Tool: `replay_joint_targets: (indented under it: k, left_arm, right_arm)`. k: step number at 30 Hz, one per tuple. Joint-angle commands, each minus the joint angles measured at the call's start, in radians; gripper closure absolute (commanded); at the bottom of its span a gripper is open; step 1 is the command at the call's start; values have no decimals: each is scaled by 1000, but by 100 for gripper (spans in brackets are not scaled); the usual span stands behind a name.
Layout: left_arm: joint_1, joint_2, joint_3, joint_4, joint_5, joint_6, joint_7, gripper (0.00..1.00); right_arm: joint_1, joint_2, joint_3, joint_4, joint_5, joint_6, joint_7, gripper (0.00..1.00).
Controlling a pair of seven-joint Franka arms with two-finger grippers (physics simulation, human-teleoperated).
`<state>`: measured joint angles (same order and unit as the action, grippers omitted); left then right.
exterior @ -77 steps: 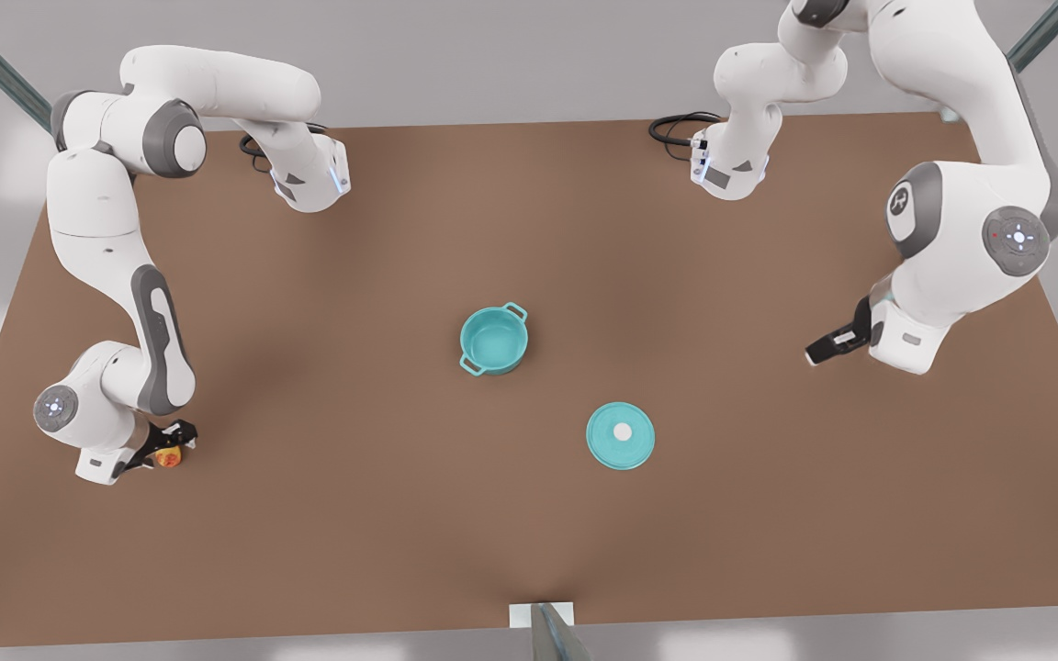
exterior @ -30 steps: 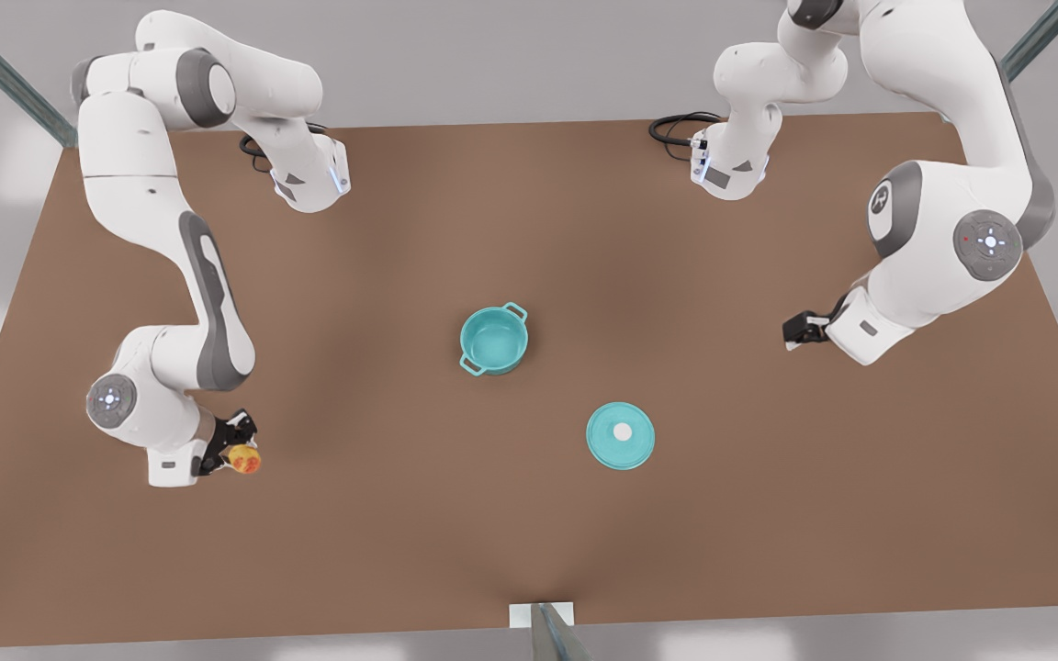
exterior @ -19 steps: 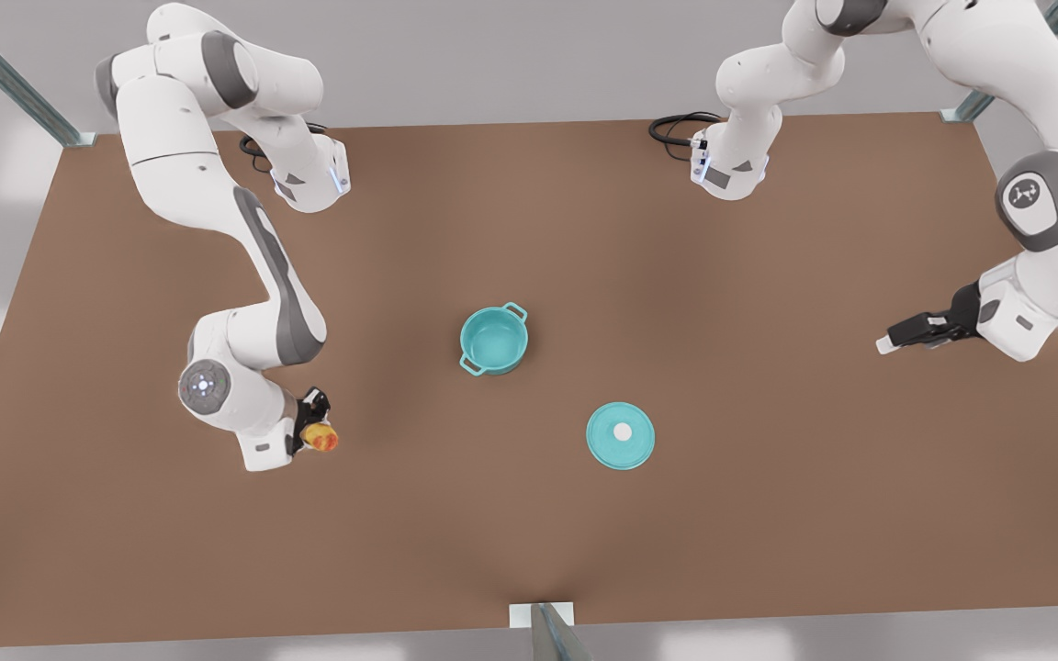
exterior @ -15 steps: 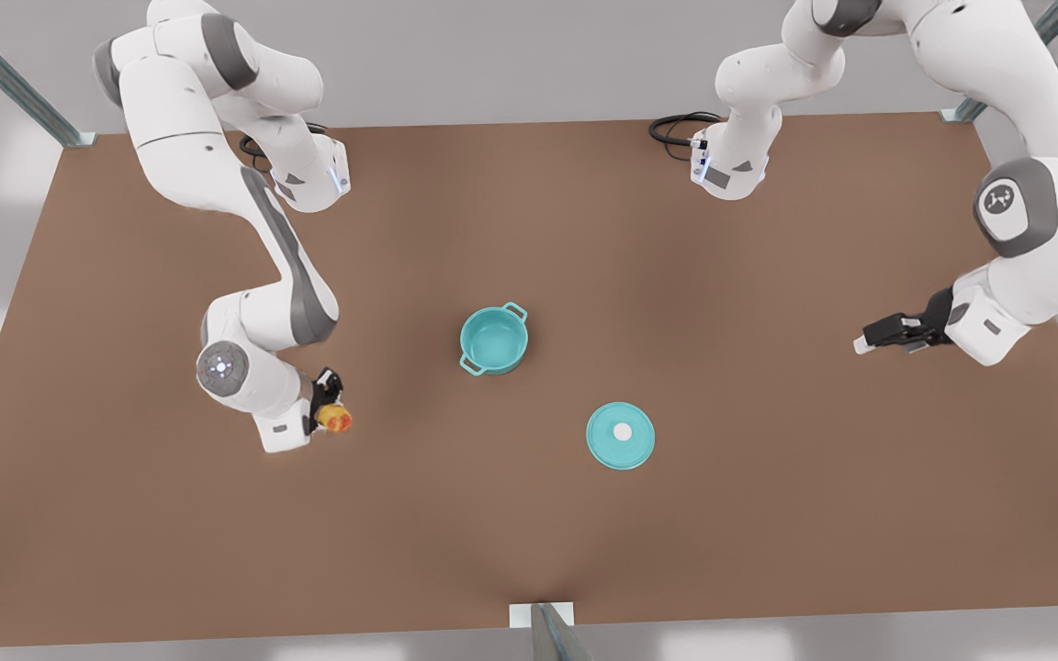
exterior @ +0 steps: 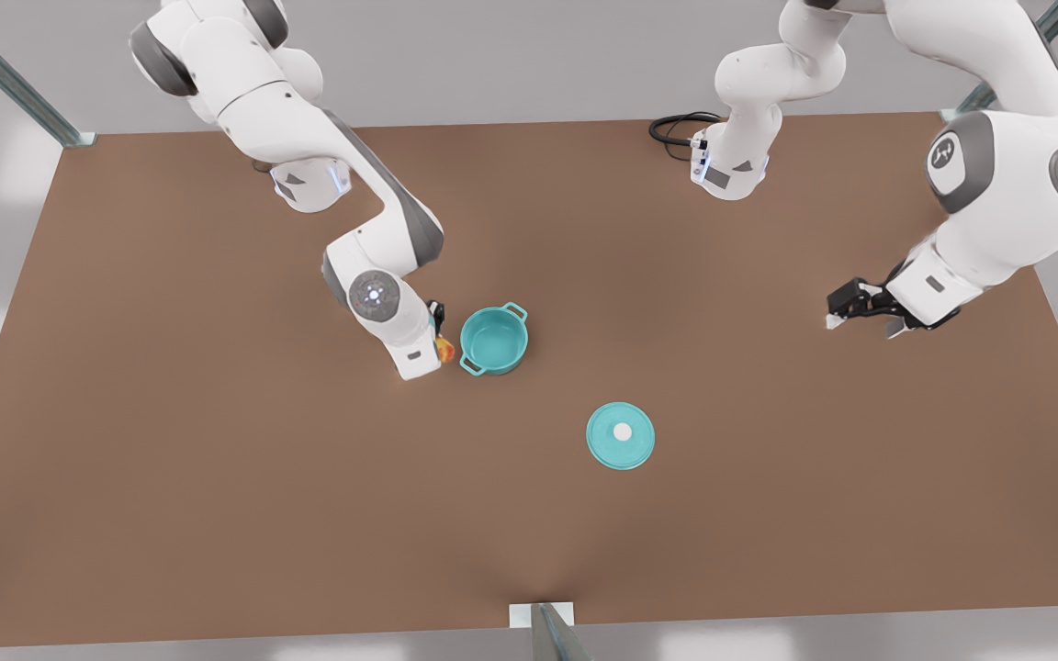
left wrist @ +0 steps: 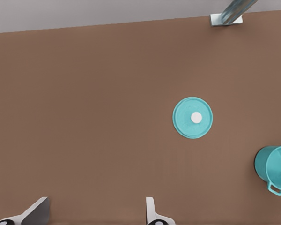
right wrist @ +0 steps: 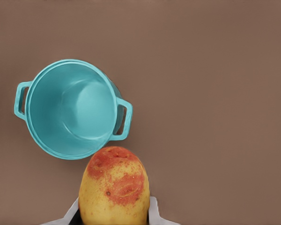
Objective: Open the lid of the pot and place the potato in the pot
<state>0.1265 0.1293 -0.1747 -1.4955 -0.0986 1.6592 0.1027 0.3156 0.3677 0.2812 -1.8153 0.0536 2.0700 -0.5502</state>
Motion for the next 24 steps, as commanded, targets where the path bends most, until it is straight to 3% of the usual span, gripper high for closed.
replay_joint_targets:
  k: [1,16,17,19,22,23,24]
  left_arm:
    - [-1,1,0,1,8,-4,46,0]
    - [19,0,3,4,57,-81,49,0]
    - [19,0,1,4,56,-85,48,0]
    - [31,-8,32,-5,45,-95,35,0]
    - [65,1,38,8,-15,-102,34,0]
    - [59,7,34,11,-12,-101,-12,0]
    - [45,22,34,46,-12,-101,-17,0]
  right_arm:
    - [40,-1,6,1,5,-4,375,50]
    - [142,146,1,39,-32,107,498,47]
    - [142,146,1,39,-34,119,497,37]
    - [143,146,1,39,-34,131,497,0]
    - [142,143,-1,39,-34,131,497,0]
    - [134,100,-52,45,-35,121,497,0]
    - [105,43,-172,85,-38,52,487,0]
